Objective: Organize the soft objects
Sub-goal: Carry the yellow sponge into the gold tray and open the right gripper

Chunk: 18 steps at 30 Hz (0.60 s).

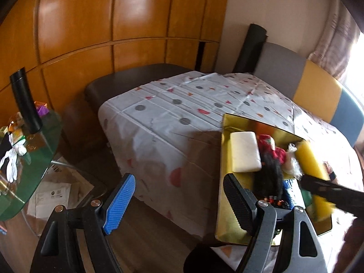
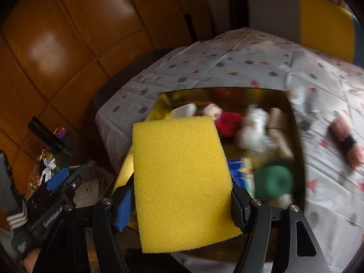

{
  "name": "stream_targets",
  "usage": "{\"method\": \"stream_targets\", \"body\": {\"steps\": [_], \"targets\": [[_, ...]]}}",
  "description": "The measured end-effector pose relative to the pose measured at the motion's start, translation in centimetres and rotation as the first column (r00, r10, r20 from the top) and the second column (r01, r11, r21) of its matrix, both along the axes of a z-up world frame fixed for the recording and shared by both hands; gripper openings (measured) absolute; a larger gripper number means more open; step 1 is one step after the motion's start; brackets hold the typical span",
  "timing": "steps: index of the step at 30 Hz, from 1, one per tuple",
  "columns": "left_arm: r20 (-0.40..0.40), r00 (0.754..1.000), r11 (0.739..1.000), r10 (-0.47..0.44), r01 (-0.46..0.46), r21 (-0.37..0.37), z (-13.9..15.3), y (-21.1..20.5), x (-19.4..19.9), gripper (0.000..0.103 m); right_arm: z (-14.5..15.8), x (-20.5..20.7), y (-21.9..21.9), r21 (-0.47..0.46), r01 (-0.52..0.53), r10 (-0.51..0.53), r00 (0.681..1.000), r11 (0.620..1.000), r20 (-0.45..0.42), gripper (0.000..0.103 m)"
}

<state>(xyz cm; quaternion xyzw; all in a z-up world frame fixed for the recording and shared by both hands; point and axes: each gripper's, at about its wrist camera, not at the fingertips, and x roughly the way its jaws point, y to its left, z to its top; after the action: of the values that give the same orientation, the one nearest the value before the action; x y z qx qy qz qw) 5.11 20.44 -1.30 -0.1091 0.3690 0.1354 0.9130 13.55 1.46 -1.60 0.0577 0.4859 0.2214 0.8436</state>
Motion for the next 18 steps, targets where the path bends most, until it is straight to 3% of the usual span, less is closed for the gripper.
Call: {"method": "stream_targets", "body": {"steps": [9, 12, 14, 18], "targets": [[-0.029, 0.999, 0.999, 0.036, -0.036, -0.017, -1.0, 1.9, -0.3, 0.081, -5.9, 3.9, 5.2, -0.037, 0.007, -0.012, 0.988, 0.999, -0.152, 0.073], [-0.028, 0.999, 0.999, 0.04, -0.04, -0.016, -1.1, 2.0, -0.3, 0.081, -6.4, 3.9, 5.3, -0.013, -0.008, 0.006, 0.986, 1.0, -0.166, 0.079], [-0.03, 0.999, 0.999, 0.035, -0.036, -0.022, -1.2, 1.9, -0.2, 0.081, -6.4, 3.9, 5.2, 0.009, -0.015, 0.016, 0.986, 1.0, -0.168, 0.089], [-0.027, 0.999, 1.0, 0.021, -0.021, -0.014, -1.0, 1.5, -0.2, 0.081, -6.3, 3.4, 4.9, 0.034, -0.02, 0.026, 0.986, 0.999, -0.166, 0.091]]}}
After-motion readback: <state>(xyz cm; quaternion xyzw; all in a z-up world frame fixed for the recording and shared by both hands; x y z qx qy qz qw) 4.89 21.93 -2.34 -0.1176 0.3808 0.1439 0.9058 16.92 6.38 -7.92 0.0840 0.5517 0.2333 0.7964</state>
